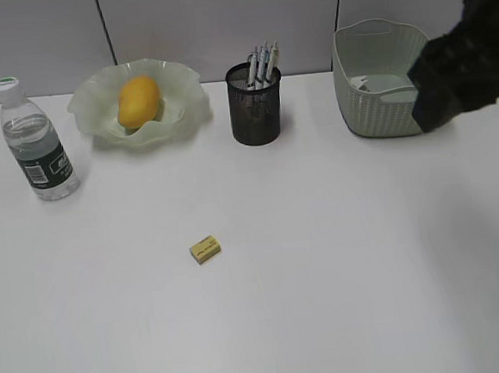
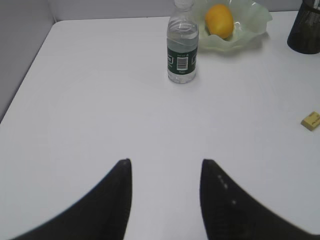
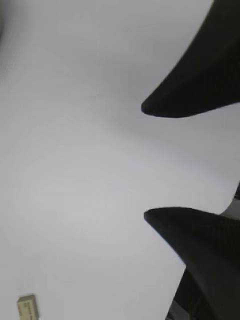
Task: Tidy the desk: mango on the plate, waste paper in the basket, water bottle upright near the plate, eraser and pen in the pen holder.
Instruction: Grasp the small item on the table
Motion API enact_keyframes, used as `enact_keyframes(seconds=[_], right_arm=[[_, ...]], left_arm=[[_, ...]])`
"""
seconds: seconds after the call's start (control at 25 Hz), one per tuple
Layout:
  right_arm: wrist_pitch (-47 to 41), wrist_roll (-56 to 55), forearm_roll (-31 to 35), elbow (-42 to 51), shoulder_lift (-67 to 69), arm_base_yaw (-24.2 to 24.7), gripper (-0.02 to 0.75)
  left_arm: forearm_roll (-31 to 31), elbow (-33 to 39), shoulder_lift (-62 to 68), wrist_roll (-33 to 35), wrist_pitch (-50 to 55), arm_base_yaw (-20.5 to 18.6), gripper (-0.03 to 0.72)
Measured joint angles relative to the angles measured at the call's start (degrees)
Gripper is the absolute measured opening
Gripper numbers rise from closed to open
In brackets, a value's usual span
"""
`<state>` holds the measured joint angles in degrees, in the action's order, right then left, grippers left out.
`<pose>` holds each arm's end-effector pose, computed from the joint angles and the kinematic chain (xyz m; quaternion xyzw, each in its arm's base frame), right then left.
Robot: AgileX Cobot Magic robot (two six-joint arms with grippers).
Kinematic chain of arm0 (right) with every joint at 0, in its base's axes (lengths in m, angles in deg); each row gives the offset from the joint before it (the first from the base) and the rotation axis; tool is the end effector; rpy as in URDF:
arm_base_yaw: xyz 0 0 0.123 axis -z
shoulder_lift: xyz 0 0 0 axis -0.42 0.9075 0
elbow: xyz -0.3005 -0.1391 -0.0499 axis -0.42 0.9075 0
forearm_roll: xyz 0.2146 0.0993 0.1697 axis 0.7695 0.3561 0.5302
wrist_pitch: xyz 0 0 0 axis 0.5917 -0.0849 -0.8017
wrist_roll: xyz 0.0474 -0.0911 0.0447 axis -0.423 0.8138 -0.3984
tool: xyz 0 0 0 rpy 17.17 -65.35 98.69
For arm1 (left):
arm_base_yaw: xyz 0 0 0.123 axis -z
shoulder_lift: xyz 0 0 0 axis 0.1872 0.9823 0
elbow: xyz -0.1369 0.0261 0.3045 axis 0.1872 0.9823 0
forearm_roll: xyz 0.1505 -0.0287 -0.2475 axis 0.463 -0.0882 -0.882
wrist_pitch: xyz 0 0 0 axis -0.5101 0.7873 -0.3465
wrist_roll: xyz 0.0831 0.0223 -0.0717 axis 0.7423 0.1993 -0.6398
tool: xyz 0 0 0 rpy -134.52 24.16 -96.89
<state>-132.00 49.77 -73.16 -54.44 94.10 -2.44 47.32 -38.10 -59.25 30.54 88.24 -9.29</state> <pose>0.2802 0.1405 0.3360 -0.2076 0.9517 0.0427 0.2220 -0.0062 0.0002 0.2939 0.0075 0.8465 -0.0093 0.5322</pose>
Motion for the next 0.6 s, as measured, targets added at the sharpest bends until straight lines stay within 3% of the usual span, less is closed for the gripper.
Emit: enact_keyframes(seconds=[0.24,0.6], right_arm=[[1.5,0.1,0.1,11.4,-13.6,0.0,0.519],[1.3,0.1,1.4,24.9,-38.9,0.0,0.531]], left_arm=[[0.0,0.0,0.0,0.0,0.0,0.0,0.344],[0.0,0.0,0.0,0.0,0.0,0.0,0.341]])
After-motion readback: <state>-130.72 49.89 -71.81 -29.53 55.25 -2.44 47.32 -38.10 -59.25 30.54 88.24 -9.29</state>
